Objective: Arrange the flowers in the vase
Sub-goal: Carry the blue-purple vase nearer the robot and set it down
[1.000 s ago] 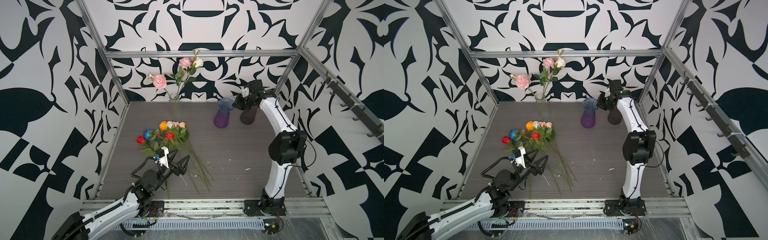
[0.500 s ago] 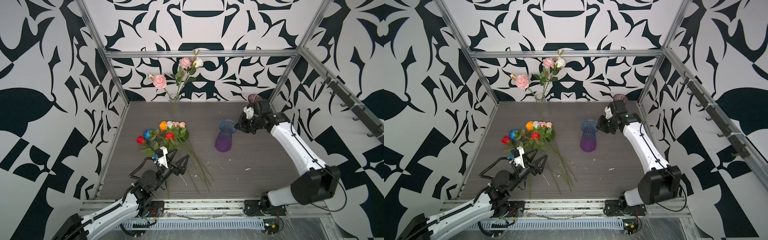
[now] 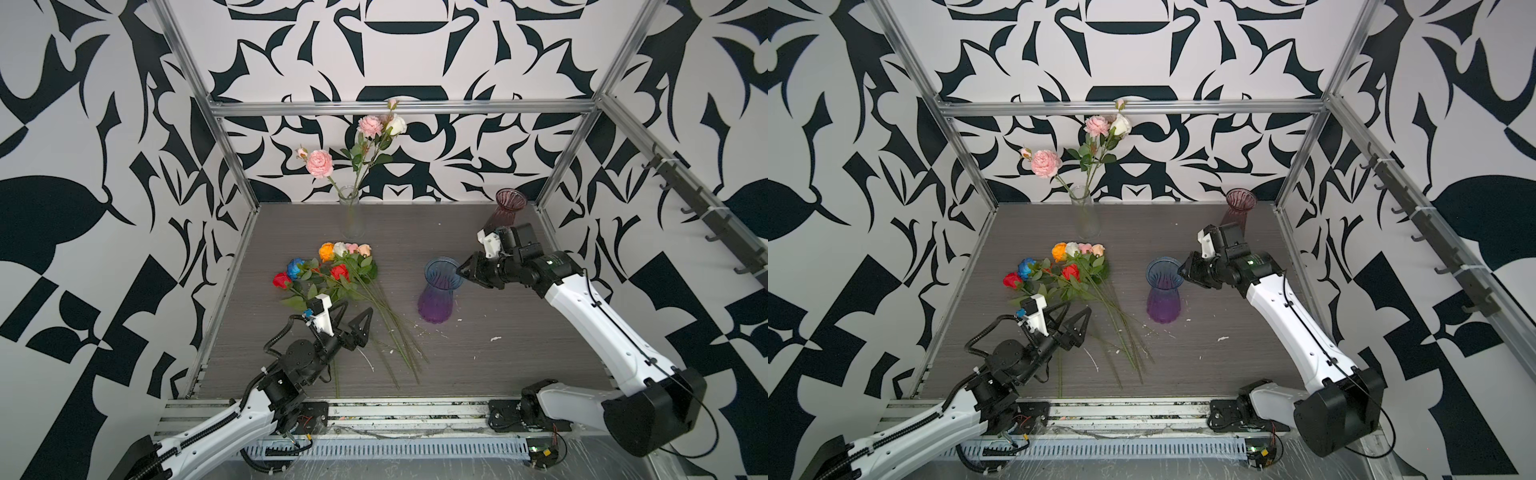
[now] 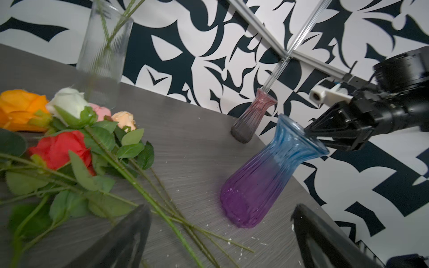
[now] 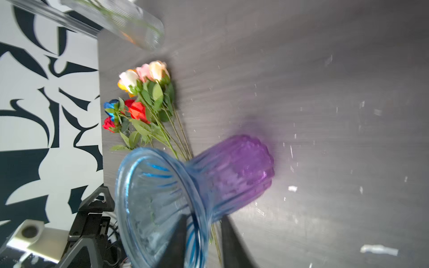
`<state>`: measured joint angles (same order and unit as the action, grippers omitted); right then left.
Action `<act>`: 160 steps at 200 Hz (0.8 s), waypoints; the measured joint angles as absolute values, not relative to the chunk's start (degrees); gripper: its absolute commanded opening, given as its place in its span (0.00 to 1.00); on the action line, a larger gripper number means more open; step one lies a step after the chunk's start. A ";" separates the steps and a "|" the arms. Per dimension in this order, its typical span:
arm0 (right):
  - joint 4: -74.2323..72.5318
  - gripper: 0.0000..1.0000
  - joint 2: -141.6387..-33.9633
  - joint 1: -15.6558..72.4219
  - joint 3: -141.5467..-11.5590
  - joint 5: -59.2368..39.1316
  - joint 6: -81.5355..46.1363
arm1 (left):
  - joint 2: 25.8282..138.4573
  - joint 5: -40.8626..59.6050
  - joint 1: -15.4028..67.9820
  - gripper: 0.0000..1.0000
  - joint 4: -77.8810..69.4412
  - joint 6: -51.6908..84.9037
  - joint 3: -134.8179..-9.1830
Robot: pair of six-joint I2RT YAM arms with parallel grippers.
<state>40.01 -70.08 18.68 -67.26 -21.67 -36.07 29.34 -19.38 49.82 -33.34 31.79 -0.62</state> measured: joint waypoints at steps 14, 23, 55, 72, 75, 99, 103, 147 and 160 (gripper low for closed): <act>38.96 0.58 -69.32 18.68 -67.42 -21.87 -35.90 | 30.33 -21.10 49.84 0.99 -31.81 32.82 -0.73; 38.89 0.58 -69.01 18.68 -67.83 -21.89 -35.79 | 30.94 -22.41 49.82 0.99 -30.35 33.61 -1.02; 41.25 0.52 -68.60 18.70 -73.41 -20.95 -33.87 | 32.82 -29.36 49.82 0.99 -20.97 39.55 -5.17; 42.04 0.49 -65.84 19.29 -76.18 -19.53 -31.62 | 33.61 -33.65 49.78 0.99 -14.28 43.90 -8.58; 42.17 0.49 -65.17 19.62 -76.42 -18.94 -31.33 | 33.76 -34.37 49.78 0.99 -13.10 44.71 -9.23; 42.48 0.49 -58.19 28.03 -77.41 -15.16 -27.16 | 35.44 -39.77 49.78 0.99 -5.50 51.09 -12.82; 42.50 0.49 -57.01 30.41 -77.41 -14.46 -26.50 | 36.03 -40.80 49.78 0.99 -3.95 52.34 -13.39; 40.84 0.49 -53.36 51.81 -72.55 -8.58 -23.53 | 42.52 -46.76 49.78 0.99 6.81 60.69 -18.02; 38.83 0.48 -53.82 55.22 -67.79 -7.42 -23.90 | 43.07 -46.63 49.78 0.99 6.87 60.10 -18.11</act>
